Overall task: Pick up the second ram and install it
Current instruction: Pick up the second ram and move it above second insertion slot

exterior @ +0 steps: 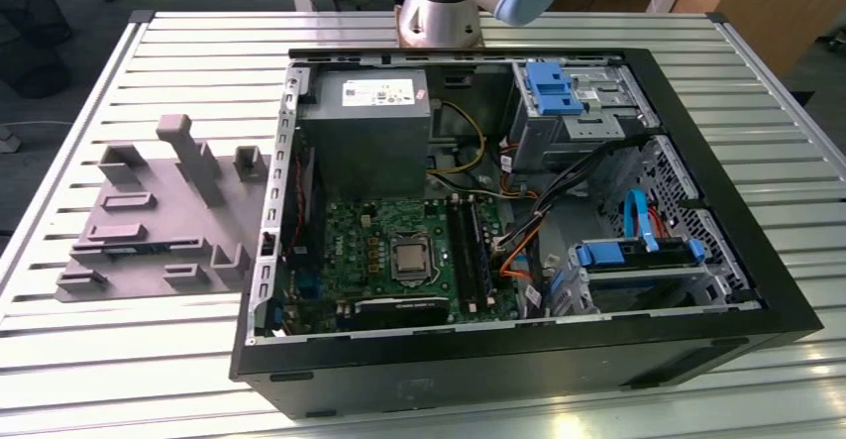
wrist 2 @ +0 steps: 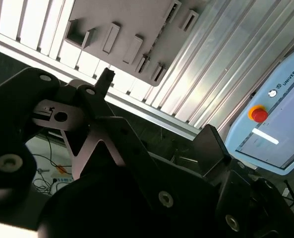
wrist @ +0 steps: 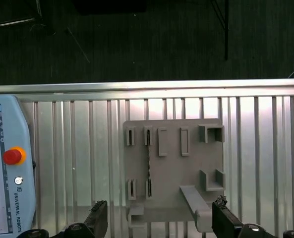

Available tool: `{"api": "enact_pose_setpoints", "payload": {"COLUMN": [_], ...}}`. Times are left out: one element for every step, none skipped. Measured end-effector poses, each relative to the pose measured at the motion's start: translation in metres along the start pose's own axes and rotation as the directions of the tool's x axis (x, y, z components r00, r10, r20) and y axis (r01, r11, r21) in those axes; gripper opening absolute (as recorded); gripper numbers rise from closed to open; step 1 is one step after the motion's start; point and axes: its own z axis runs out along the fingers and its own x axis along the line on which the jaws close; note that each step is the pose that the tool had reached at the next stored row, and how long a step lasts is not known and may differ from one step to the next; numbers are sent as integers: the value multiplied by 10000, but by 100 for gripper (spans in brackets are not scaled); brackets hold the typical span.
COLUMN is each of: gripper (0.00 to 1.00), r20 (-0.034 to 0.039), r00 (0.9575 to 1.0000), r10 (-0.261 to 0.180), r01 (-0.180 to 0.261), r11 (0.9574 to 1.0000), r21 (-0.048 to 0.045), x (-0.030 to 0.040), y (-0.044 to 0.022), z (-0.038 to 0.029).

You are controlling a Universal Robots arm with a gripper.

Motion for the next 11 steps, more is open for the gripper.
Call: {"api": "enact_pose_setpoints", "payload": {"gripper": [91, 91, 91, 91, 91, 91, 91, 91, 91, 91, 89], "r20": [1, 1, 2, 2, 2, 3, 3, 4, 4, 5, 5], "r00": [10000, 10000, 10000, 10000, 10000, 10000, 10000, 10000, 10000, 10000, 10000], "r10": [0, 0, 0, 0, 1, 0, 0, 0, 0, 0, 0], "r01": [0, 0, 0, 0, -1, 0, 0, 0, 0, 0, 0], "r11": [10000, 10000, 10000, 10000, 10000, 10000, 10000, 10000, 10000, 10000, 10000], "r21": [0, 0, 0, 0, 0, 0, 0, 0, -1, 0, 0], "x": [0, 0, 0, 0, 0, 0, 0, 0, 0, 0, 0], "y": [0, 0, 0, 0, 0, 0, 0, 0, 0, 0, 0], "z": [2, 4, 6, 7, 9, 11, 13, 15, 16, 19, 20]}}
